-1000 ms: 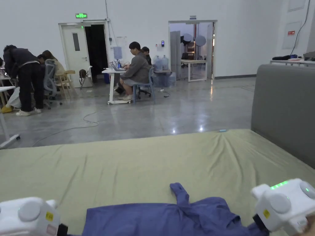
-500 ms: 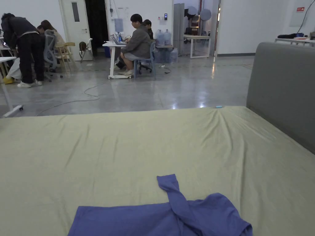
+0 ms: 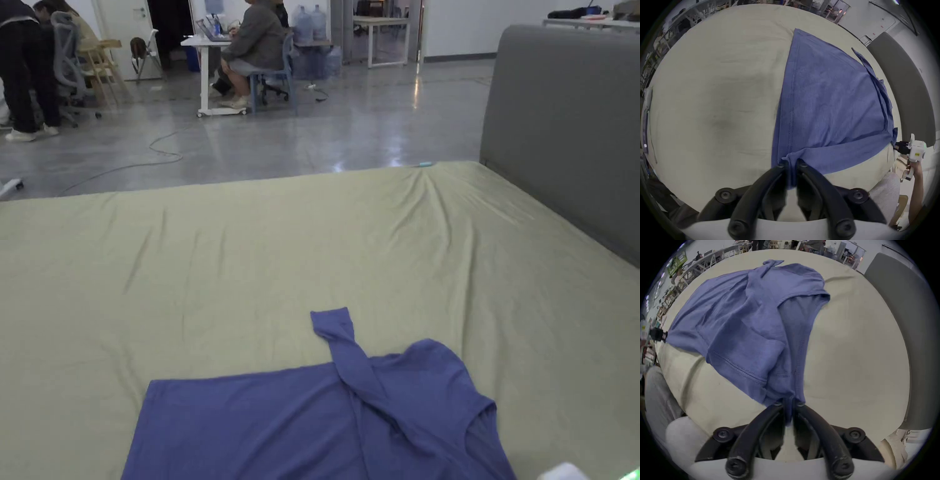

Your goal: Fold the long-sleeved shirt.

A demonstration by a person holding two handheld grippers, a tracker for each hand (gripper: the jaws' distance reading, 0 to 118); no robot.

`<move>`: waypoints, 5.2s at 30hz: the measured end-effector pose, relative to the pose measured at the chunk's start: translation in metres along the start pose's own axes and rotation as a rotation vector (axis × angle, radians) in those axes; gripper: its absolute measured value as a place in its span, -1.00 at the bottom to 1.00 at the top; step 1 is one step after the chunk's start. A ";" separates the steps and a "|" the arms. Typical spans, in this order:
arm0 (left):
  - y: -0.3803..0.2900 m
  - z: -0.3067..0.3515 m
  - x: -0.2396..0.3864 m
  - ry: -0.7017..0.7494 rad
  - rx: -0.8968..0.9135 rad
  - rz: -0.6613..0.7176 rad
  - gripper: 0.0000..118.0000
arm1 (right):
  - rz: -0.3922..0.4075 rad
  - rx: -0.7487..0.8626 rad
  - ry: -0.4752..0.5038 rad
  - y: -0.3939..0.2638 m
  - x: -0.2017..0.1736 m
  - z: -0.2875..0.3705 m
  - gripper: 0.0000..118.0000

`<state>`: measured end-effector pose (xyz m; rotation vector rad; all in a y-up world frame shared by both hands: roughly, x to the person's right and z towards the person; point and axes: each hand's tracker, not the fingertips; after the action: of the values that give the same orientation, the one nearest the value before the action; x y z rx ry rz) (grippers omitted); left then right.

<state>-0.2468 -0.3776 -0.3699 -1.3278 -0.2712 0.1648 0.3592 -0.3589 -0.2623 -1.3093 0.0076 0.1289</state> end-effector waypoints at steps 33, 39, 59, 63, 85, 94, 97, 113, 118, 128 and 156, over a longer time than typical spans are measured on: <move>0.266 -0.115 0.087 0.278 0.153 -0.094 0.40 | -0.179 0.144 0.049 -0.045 -0.008 0.046 -0.74; 0.264 -0.082 0.105 0.281 0.257 -0.230 -1.00 | -0.192 0.164 0.024 -0.015 0.005 0.018 0.99; 0.276 0.211 0.103 -0.106 0.570 -0.007 -1.00 | -0.012 0.546 -0.178 0.104 0.040 0.230 -0.87; 0.299 0.285 0.108 -0.160 0.657 0.064 -1.00 | -0.063 0.625 -0.196 0.168 0.075 0.299 -0.87; 0.441 0.329 0.153 -0.042 0.815 0.124 -1.00 | -0.218 0.612 -0.224 0.446 0.117 0.346 -0.87; 0.407 0.150 0.106 0.044 0.513 0.074 -1.00 | -0.155 0.374 -0.141 0.387 0.095 0.126 -0.87; 0.363 0.086 0.081 0.089 0.367 0.026 -1.00 | -0.114 0.291 -0.105 0.333 0.084 0.048 -0.87; 0.095 0.040 -0.015 0.019 0.119 0.051 -1.00 | 0.007 0.215 0.047 0.023 0.018 0.050 -0.87; 0.046 0.036 -0.028 0.014 0.073 0.075 -1.00 | -0.033 0.128 0.072 -0.007 0.012 0.028 -0.86; 0.020 -0.009 -0.036 0.006 0.075 0.165 -0.95 | -0.148 0.021 0.120 -0.003 0.013 -0.015 -0.39; -0.007 0.066 0.045 0.030 0.368 0.089 -1.00 | -0.058 0.112 -0.041 0.370 -0.092 -0.079 0.98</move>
<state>-0.2235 -0.3052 -0.3440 -0.9764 -0.1471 0.2565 0.2368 -0.3500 -0.6314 -1.1935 -0.0569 0.1046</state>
